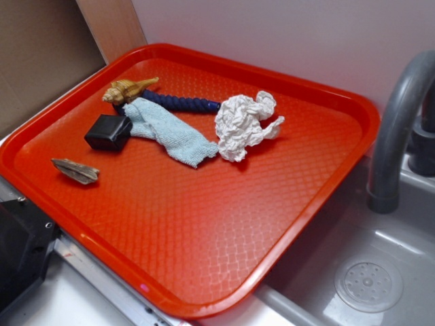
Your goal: Grab the shell.
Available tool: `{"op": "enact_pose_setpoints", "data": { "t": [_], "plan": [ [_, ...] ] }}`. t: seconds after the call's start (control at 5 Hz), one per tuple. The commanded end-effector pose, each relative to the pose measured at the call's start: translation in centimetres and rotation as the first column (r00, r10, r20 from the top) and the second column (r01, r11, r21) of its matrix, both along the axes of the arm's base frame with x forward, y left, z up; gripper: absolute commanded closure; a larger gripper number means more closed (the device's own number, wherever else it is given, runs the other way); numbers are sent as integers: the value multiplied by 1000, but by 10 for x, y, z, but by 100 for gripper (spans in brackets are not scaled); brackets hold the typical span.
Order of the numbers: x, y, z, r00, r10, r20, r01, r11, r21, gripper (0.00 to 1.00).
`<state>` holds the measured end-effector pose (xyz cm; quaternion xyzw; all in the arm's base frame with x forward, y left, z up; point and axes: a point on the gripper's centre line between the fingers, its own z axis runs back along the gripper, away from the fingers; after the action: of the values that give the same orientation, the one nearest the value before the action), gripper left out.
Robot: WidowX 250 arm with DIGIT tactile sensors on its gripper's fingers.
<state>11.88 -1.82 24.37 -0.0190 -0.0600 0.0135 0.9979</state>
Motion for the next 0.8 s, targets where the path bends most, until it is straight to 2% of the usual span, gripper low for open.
{"op": "enact_pose_setpoints", "data": {
  "t": [0.0, 0.2, 0.4, 0.6],
  "plan": [
    [0, 0, 0, 1000, 0, 0, 0, 1000, 0, 0],
    [15, 14, -25, 996, 24, 86, -27, 999, 39, 0],
    [34, 32, -52, 992, 61, 114, -71, 994, 87, 0],
    [65, 58, -83, 985, 109, 135, -121, 989, 81, 0]
  ]
}}
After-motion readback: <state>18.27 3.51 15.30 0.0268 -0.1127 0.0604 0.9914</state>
